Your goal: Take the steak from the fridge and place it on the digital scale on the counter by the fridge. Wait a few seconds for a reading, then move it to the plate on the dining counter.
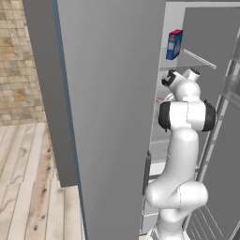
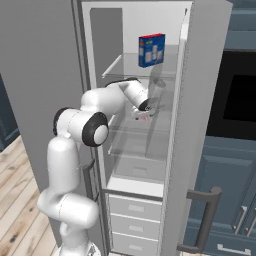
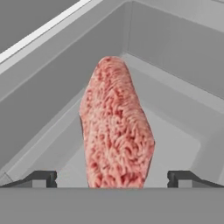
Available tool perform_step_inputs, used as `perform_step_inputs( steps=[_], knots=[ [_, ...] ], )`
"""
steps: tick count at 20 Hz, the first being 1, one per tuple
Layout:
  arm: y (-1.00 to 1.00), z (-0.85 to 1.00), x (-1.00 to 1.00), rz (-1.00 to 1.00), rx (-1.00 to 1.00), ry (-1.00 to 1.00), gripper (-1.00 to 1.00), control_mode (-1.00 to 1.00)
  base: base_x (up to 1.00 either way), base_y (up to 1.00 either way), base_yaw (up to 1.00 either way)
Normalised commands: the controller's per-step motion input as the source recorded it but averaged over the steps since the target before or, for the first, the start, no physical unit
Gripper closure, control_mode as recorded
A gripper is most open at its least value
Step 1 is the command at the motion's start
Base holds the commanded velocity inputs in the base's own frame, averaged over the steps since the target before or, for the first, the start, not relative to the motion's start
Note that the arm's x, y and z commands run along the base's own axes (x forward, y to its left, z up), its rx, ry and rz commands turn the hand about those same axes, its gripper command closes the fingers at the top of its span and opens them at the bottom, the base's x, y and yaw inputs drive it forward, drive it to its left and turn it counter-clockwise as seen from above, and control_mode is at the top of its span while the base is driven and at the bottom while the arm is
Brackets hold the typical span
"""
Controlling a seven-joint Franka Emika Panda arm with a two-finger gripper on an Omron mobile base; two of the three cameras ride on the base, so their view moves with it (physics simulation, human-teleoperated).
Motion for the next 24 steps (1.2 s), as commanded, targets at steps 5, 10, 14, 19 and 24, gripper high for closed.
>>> perform_step_inputs(
  steps=[5,10,14,19,24],
  knots=[
    [0.17,-0.21,0.01,0.07,0.0,-0.01,-1.0,-1.0,0.0,0.0,0.0],
    [0.0,-0.32,0.0,0.01,0.0,-0.06,-1.0,-1.0,0.0,0.0,0.0],
    [0.0,-0.12,0.0,0.02,0.0,0.0,-1.0,-1.0,0.0,0.0,0.0],
    [0.0,-0.05,0.0,0.02,0.0,0.0,1.0,-1.0,0.0,0.0,0.0],
    [0.0,0.0,0.0,0.01,0.0,0.0,1.0,-1.0,0.0,0.0,0.0]
  ],
)
